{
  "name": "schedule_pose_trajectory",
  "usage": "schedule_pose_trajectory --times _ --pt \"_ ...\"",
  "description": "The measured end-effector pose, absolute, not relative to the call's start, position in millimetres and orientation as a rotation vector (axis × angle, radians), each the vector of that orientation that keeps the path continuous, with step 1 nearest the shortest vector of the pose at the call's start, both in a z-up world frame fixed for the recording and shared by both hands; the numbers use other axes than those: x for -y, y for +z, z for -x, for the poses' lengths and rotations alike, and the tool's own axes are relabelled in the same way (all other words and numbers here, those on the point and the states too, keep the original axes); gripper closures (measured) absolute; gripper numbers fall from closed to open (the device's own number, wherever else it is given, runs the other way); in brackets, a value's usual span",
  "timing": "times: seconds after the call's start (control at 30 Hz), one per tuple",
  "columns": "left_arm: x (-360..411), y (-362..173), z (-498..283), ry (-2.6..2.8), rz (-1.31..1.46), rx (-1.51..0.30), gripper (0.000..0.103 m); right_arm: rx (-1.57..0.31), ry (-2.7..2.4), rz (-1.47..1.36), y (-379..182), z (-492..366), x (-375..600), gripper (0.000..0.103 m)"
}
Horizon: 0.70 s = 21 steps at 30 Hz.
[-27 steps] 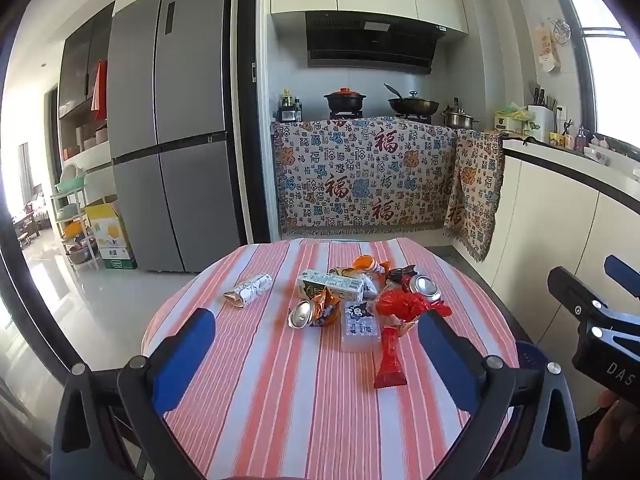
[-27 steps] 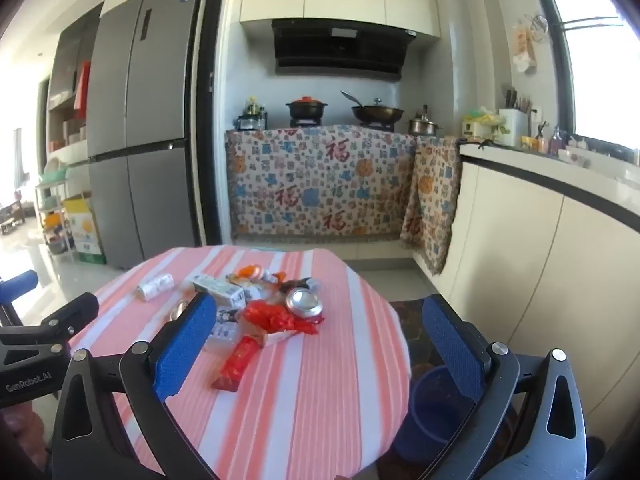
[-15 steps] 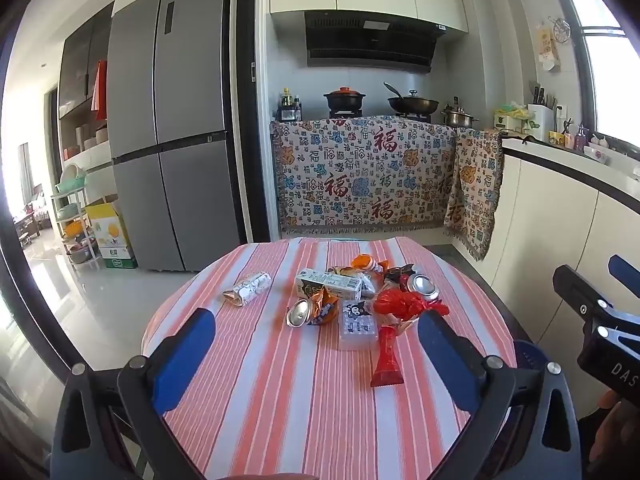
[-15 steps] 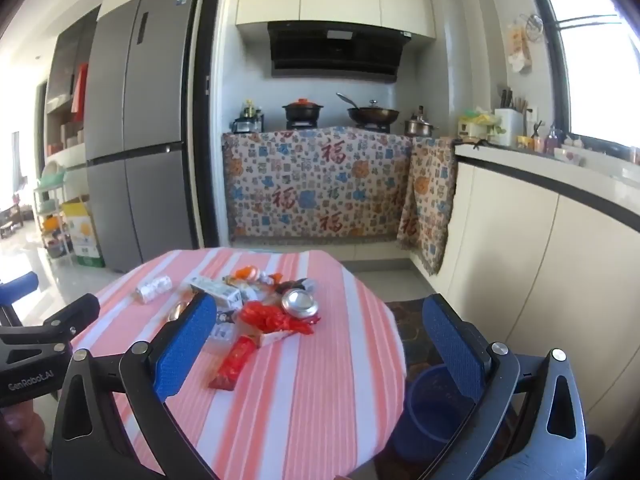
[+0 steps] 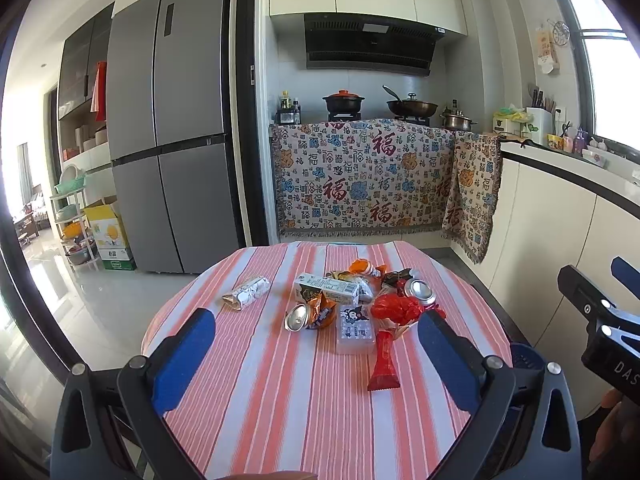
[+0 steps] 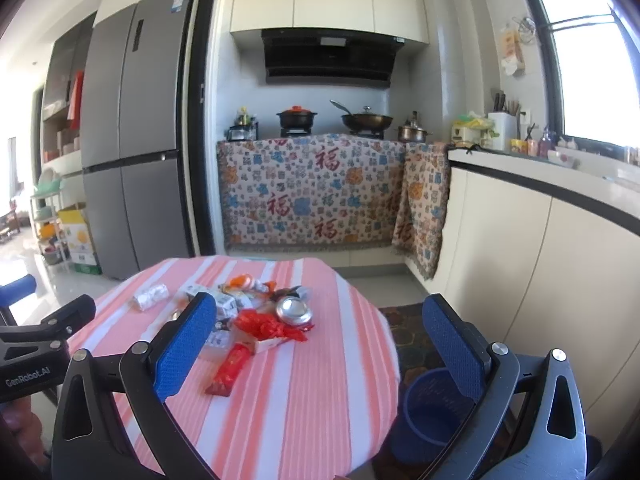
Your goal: Collect trash
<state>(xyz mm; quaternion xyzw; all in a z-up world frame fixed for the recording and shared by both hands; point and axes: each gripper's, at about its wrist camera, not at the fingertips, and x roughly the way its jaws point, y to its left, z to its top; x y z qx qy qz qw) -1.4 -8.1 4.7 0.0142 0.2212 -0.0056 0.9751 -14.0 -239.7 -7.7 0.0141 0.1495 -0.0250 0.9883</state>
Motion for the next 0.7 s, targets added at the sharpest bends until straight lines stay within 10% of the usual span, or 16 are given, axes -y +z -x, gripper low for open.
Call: schedule_pose_trajectory --times 0.7 --pt "10.1 8.8 4.3 -0.022 -0.033 -0.452 0.0 -0.292 -0.057 -0.029 -6.3 17.0 244.0 0.0"
